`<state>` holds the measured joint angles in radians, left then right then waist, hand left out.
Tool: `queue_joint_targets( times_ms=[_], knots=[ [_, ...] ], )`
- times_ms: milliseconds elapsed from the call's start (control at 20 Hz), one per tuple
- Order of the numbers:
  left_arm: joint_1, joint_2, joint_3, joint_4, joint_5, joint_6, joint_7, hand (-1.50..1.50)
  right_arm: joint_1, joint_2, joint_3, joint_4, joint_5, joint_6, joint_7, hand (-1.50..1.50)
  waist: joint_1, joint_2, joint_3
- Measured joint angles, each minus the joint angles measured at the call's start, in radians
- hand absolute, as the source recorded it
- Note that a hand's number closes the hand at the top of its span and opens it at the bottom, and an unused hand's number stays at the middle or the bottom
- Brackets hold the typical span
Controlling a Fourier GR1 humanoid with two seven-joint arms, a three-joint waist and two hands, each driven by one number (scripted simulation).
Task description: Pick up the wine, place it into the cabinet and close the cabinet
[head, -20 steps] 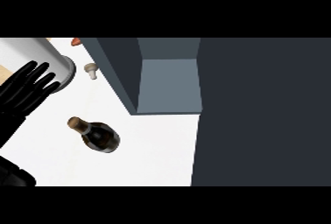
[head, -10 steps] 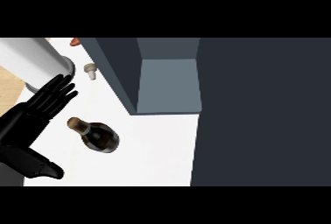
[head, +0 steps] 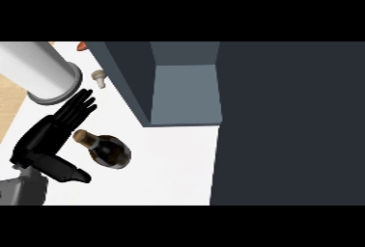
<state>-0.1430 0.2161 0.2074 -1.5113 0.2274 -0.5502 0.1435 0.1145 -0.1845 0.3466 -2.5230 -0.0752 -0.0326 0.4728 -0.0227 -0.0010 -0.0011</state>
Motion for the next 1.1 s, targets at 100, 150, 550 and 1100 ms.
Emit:
queue_joint_targets(
  times_ms=[100,150,550,1100],
  knots=[
    [-0.009,0.011,0.011,0.059,-0.023,-0.007,-0.044,-1.50,0.006,-0.005,0.012,-0.002,0.001,0.001,0.001,-1.50,-0.003,0.000,0.000],
    [-0.023,0.014,0.010,0.088,-0.036,-0.009,-0.060,-1.50,0.005,-0.005,0.011,-0.002,0.001,0.002,-0.001,-1.50,-0.002,0.000,0.000],
    [-0.074,0.020,0.000,0.302,-0.137,-0.013,-0.220,-1.50,0.008,-0.012,0.007,-0.003,0.001,0.003,-0.007,-1.50,-0.004,0.001,0.000],
    [-0.116,0.032,-0.033,0.554,-0.242,-0.039,-0.421,-1.50,0.033,-0.012,0.022,-0.003,0.002,0.006,-0.030,-1.50,-0.003,0.000,0.000]
  ],
)
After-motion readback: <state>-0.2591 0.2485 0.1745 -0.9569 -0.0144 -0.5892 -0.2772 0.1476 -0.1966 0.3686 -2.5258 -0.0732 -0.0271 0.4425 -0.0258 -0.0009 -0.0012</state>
